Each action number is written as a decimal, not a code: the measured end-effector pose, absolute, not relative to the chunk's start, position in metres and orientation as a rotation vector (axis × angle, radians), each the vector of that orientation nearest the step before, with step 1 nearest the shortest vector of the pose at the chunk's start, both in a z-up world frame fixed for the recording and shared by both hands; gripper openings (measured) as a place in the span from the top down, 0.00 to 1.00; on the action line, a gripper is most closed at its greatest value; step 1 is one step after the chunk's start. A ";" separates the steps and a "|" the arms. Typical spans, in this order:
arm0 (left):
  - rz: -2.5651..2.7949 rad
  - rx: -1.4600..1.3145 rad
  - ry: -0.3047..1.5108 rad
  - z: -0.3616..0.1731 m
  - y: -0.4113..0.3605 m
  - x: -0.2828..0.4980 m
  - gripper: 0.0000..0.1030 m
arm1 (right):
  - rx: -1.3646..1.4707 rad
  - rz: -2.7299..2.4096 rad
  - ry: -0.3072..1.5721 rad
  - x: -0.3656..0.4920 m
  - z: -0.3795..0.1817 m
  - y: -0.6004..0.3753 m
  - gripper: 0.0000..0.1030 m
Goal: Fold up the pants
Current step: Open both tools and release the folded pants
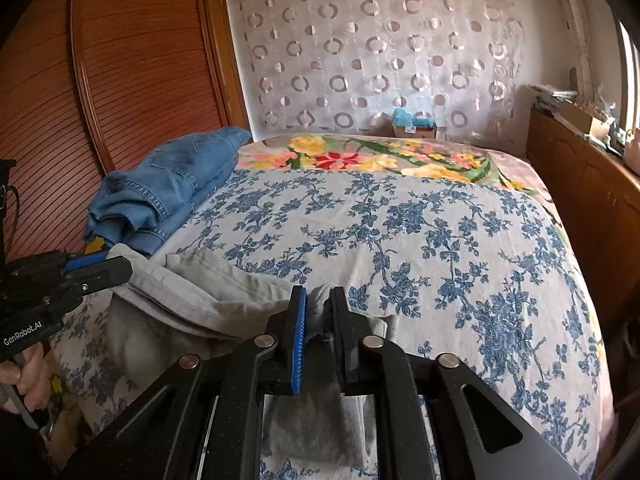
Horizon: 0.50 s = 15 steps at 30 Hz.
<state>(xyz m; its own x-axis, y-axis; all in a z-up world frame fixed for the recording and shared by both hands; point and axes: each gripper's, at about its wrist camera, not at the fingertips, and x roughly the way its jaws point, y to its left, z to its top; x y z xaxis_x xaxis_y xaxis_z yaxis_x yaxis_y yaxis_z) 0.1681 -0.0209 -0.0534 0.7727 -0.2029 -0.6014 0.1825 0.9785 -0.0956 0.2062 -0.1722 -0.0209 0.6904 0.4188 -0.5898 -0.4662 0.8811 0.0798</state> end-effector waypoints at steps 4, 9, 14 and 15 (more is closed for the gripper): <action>-0.213 -0.034 0.628 -0.049 -0.019 0.159 0.57 | -0.101 0.476 0.629 0.198 -0.017 -0.178 0.77; -0.230 -0.039 0.622 -0.051 -0.017 0.149 0.39 | -0.101 0.496 0.674 0.186 -0.024 -0.192 0.69; -0.229 -0.026 0.675 -0.076 -0.019 0.147 0.31 | -0.103 0.501 0.723 0.181 -0.038 -0.204 0.55; -0.225 -0.022 0.685 -0.079 -0.020 0.146 0.31 | -0.104 0.497 0.737 0.182 -0.042 -0.205 0.55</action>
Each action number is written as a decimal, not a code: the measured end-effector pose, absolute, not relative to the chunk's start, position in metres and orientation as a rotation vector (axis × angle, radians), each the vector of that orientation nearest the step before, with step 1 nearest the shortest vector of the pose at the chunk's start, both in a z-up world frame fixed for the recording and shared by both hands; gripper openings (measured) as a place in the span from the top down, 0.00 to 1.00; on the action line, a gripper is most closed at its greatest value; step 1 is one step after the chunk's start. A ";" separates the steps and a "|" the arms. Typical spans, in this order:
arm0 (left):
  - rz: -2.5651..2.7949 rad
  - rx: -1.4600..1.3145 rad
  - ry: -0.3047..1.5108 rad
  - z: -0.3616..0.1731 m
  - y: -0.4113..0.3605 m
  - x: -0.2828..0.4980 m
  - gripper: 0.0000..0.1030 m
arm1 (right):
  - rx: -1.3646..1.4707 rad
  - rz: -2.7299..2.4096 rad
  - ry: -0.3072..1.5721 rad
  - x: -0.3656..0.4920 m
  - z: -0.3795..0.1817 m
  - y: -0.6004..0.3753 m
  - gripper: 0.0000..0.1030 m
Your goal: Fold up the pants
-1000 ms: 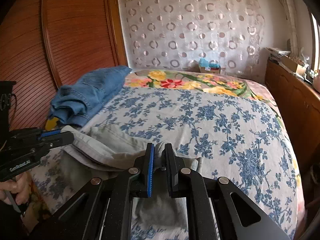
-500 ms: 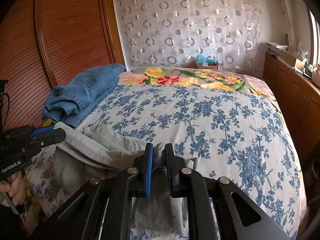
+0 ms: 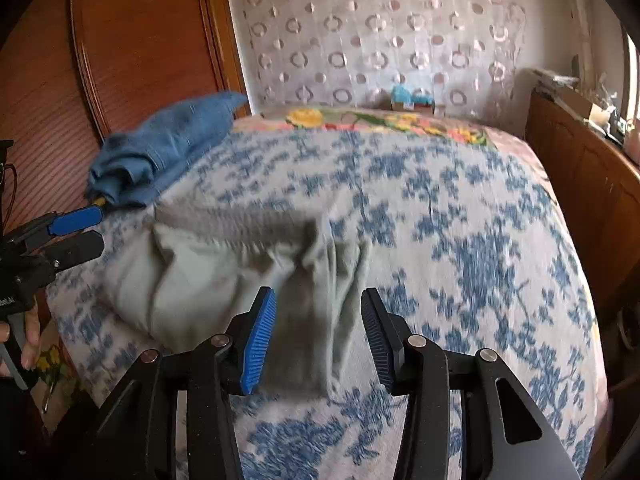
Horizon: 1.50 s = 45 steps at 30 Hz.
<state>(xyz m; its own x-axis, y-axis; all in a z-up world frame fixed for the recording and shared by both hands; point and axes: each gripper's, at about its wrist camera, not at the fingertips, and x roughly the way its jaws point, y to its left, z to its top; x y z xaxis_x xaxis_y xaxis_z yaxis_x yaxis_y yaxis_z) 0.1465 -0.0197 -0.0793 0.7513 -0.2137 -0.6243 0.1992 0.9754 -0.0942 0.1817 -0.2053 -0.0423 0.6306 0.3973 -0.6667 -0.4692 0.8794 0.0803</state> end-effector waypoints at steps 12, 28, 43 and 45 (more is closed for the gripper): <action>-0.209 0.021 0.796 -0.122 -0.023 0.138 0.32 | -0.140 0.511 0.792 0.171 -0.060 -0.201 0.55; -0.245 -0.007 0.793 -0.128 -0.023 0.122 0.50 | -0.200 0.477 0.728 0.159 -0.066 -0.194 0.54; -0.236 -0.037 0.731 -0.109 -0.013 0.111 0.84 | -0.170 0.530 0.765 0.156 -0.059 -0.201 0.93; -0.238 -0.045 0.731 -0.108 -0.010 0.110 0.84 | -0.168 0.519 0.753 0.151 -0.057 -0.204 0.94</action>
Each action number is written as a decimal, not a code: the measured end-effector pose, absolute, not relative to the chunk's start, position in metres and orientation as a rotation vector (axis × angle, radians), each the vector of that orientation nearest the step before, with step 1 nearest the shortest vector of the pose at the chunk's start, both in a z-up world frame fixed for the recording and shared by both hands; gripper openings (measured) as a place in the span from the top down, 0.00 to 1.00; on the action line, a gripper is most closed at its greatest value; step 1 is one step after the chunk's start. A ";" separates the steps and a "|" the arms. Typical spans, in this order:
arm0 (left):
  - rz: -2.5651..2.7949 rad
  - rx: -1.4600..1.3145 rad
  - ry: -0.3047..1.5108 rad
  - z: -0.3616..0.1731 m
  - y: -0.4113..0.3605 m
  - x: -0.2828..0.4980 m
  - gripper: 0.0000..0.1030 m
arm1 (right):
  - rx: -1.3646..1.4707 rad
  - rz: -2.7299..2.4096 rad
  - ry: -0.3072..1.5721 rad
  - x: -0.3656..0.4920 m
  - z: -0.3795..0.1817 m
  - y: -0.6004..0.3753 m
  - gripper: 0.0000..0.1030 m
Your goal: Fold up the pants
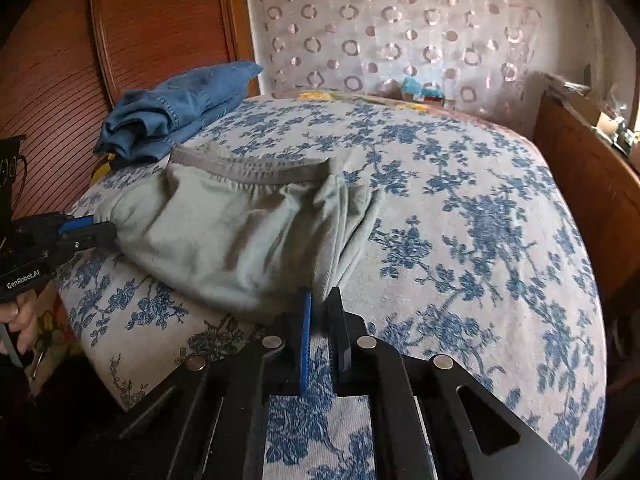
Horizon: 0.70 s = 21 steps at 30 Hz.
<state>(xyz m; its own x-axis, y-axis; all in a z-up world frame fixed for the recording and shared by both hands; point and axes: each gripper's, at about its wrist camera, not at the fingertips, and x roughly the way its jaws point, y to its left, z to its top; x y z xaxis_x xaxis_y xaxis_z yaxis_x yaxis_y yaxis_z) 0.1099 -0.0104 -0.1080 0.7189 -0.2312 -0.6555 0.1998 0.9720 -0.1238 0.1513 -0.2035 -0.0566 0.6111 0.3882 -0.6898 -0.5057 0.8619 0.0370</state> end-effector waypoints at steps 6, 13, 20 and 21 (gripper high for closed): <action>-0.280 -0.032 0.744 -0.106 -0.016 0.091 0.84 | -0.143 0.546 0.727 0.116 -0.047 -0.215 0.94; -0.308 -0.027 0.762 -0.108 -0.025 0.070 0.84 | -0.134 0.547 0.743 0.086 -0.053 -0.230 0.94; -0.274 0.005 0.784 -0.113 -0.032 0.073 0.78 | -0.103 0.539 0.740 0.085 -0.047 -0.230 0.94; -0.268 0.006 0.784 -0.113 -0.032 0.073 0.75 | -0.101 0.541 0.736 0.084 -0.045 -0.230 0.94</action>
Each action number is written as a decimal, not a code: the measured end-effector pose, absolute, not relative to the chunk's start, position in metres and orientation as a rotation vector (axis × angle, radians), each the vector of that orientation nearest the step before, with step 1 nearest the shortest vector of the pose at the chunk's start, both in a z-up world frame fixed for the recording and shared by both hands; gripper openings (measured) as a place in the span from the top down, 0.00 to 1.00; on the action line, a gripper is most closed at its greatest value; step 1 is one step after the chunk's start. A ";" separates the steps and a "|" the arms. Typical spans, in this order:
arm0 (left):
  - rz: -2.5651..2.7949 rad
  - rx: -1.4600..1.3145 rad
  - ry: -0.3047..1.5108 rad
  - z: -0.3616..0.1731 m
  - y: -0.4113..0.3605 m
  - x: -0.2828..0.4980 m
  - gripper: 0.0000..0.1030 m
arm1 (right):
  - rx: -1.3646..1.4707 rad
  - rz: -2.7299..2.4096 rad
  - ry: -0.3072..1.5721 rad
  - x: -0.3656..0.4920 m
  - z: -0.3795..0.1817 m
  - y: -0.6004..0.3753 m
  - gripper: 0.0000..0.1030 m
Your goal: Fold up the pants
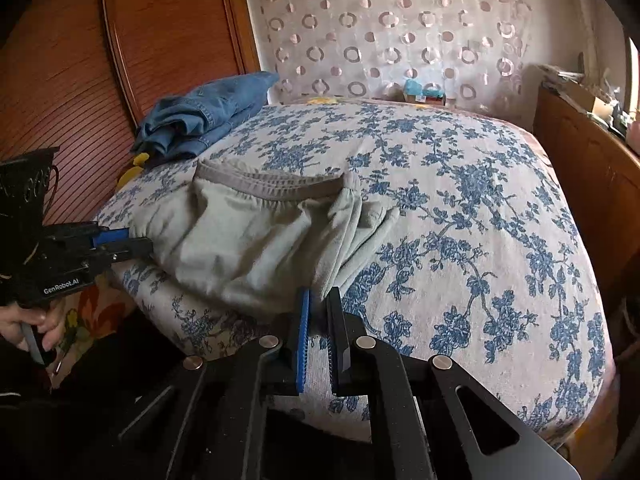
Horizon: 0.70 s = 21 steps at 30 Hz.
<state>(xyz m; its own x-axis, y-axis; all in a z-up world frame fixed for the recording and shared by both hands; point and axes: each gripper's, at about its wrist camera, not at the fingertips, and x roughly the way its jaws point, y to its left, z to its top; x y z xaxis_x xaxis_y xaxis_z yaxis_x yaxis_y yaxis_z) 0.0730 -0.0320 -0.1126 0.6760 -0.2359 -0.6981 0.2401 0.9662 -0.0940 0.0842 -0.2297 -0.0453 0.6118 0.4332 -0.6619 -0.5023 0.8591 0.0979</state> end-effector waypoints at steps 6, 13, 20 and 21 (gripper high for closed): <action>-0.255 -0.006 0.754 -0.105 -0.025 0.070 0.51 | -0.114 0.539 0.716 0.073 -0.040 -0.228 0.93; -0.264 -0.018 0.733 -0.097 -0.019 0.079 0.47 | -0.083 0.529 0.683 0.070 -0.033 -0.233 0.85; -0.287 0.007 0.728 -0.087 -0.023 0.113 0.47 | -0.087 0.514 0.678 0.092 -0.032 -0.228 0.73; -0.287 0.010 0.731 -0.088 -0.023 0.116 0.47 | -0.093 0.513 0.679 0.096 -0.033 -0.225 0.73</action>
